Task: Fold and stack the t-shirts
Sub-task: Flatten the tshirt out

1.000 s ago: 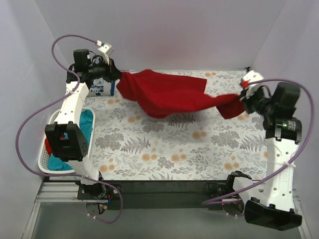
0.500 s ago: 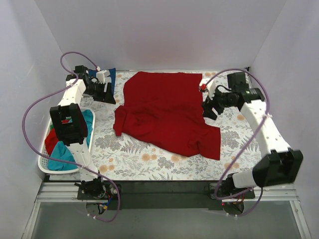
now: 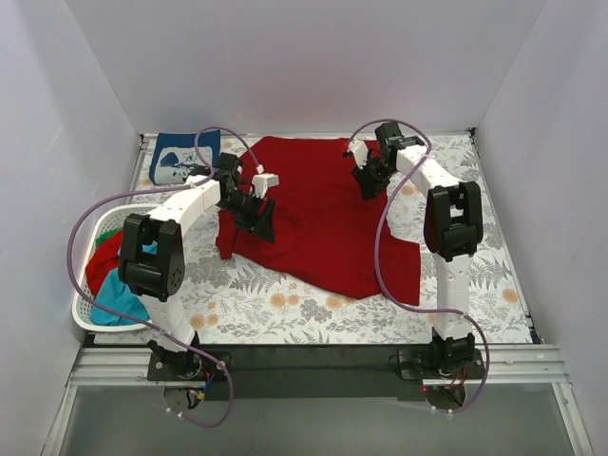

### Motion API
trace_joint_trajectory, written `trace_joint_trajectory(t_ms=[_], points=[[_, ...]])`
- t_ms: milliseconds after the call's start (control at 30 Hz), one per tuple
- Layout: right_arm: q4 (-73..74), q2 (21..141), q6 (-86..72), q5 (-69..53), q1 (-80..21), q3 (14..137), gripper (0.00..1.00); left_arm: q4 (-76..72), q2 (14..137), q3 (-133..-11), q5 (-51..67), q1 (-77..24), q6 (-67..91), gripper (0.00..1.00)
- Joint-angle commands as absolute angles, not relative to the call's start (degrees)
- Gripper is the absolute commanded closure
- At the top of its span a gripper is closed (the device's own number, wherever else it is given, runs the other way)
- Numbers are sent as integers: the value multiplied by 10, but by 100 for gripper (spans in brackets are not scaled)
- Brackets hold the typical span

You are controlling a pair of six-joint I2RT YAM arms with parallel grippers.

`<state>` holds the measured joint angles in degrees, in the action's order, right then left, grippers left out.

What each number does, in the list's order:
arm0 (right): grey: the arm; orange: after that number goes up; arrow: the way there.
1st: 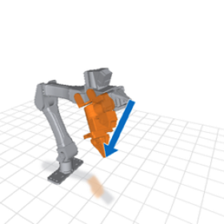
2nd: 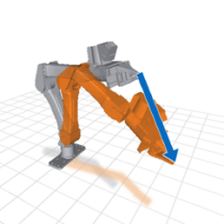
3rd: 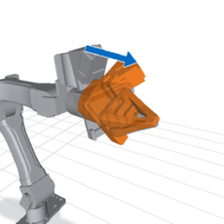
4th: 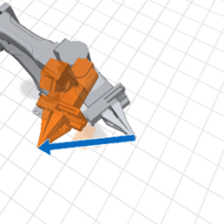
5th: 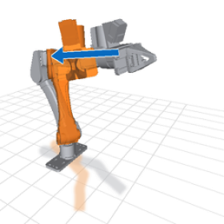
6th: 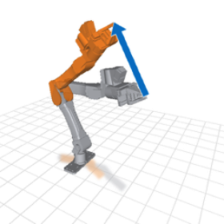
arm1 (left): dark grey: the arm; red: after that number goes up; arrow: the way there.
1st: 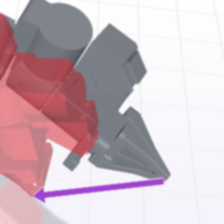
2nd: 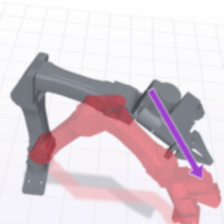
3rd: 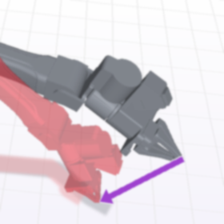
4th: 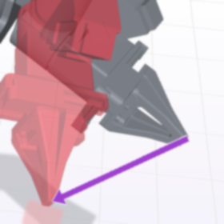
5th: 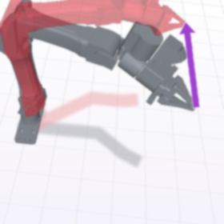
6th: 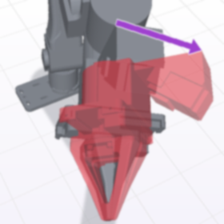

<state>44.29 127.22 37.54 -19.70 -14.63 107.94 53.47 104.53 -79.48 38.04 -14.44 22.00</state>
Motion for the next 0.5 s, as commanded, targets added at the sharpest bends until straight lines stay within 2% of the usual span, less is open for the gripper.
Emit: trace_joint_trajectory(t_ms=[0,167,300,400,467], points=[[441,1272,363,-123,-145,1087,67,498,1039,-796,372,-163,269,46],[447,1230,408,-49,-146,931,71,482,1082,-811,370,-170,317,44],[513,1144,440,-63,-154,782,77,479,1114,-830,359,-170,339,43],[622,1068,481,-156,-189,688,82,481,1145,-835,345,-170,356,43],[713,1030,532,-277,-231,671,82,488,1164,-837,312,-170,359,43]])
